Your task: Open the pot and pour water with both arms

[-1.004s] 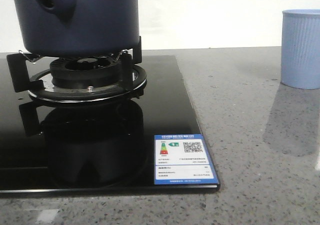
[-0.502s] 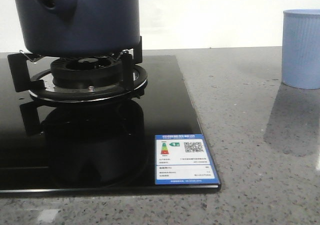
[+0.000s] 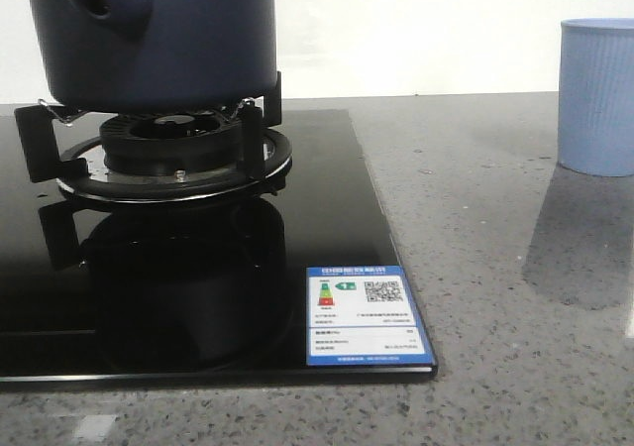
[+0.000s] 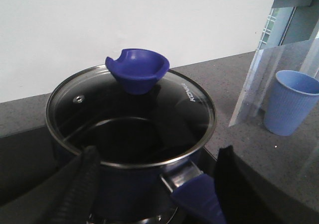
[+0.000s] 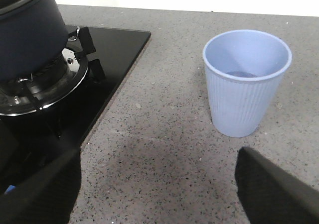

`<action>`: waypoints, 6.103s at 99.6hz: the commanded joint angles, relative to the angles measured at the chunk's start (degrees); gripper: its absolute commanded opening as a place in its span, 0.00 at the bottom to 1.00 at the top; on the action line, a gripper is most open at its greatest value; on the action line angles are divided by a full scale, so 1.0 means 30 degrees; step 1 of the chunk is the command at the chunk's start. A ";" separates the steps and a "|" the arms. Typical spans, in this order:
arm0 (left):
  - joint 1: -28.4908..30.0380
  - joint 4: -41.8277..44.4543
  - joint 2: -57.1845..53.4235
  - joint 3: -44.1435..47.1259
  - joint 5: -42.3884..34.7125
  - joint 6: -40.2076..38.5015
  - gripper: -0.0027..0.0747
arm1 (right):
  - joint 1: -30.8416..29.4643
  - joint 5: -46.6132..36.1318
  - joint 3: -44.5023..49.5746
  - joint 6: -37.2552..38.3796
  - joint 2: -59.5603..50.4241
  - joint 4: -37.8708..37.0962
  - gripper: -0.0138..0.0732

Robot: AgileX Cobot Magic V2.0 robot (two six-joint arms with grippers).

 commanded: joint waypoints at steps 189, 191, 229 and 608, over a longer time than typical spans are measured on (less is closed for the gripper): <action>0.1476 -0.0529 0.5153 -0.6661 -0.4104 0.0264 0.45 | 0.0045 -0.2535 -0.0632 -0.0262 0.2926 -0.1796 0.81; 0.1615 -0.0529 0.5029 -0.6661 -0.4049 0.0264 0.45 | 0.0045 -0.2920 -0.0632 -0.0262 0.3205 -0.1796 0.81; 0.2681 -0.0529 0.3843 -0.6661 -0.3957 0.0264 0.45 | 0.0045 -1.3415 0.1765 -0.0189 0.8508 -0.0667 0.81; 0.2719 -0.0182 0.3843 -0.6661 -0.4875 0.0264 0.46 | 1.0855 -0.1115 -1.7581 0.3104 1.9822 -3.2947 0.48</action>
